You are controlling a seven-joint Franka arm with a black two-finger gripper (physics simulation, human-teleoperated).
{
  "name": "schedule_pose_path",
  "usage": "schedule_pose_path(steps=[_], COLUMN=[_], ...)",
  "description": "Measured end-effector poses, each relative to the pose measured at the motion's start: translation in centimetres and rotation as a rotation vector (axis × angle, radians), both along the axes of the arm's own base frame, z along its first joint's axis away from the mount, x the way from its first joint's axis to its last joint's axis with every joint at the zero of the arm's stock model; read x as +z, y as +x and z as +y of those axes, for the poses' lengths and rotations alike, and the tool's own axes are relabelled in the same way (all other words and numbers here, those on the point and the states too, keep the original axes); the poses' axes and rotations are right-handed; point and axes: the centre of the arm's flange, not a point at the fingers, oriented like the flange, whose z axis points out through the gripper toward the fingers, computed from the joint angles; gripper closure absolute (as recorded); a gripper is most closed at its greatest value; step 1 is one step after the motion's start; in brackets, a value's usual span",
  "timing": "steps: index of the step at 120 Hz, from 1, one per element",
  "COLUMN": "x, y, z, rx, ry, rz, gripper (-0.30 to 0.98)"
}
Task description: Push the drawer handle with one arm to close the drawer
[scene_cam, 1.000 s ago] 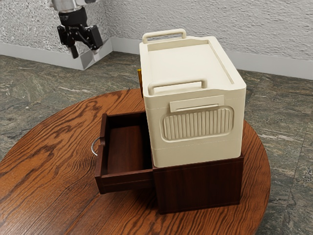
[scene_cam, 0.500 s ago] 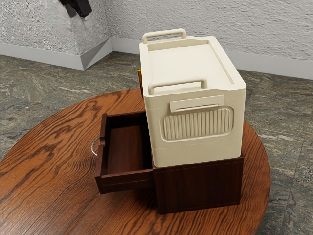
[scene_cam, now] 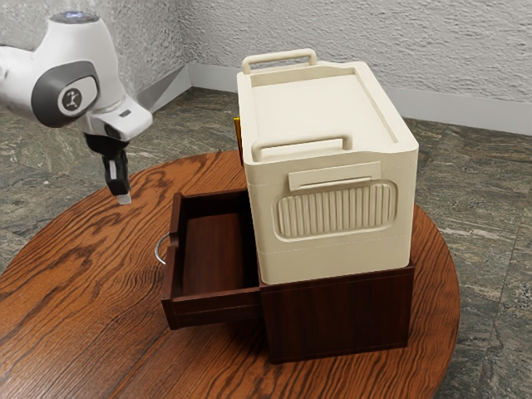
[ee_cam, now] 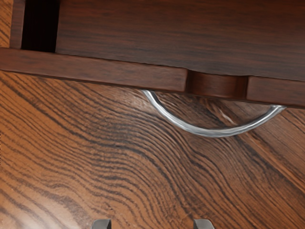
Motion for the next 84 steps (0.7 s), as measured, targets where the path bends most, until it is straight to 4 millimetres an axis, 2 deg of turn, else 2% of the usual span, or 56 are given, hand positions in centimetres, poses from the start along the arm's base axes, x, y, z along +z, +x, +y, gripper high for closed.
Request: schedule_pose_path(steps=[16,38,84], x=[-3.1,-7.5,-12.2], y=[1.1,1.8,2.1], z=[0.8,0.7,0.9], rx=[-0.090,-0.204,-0.342], ry=[0.002,0.004,0.010], rz=[-0.035,-0.046,-0.037], gripper=[0.67,0.75,0.78])
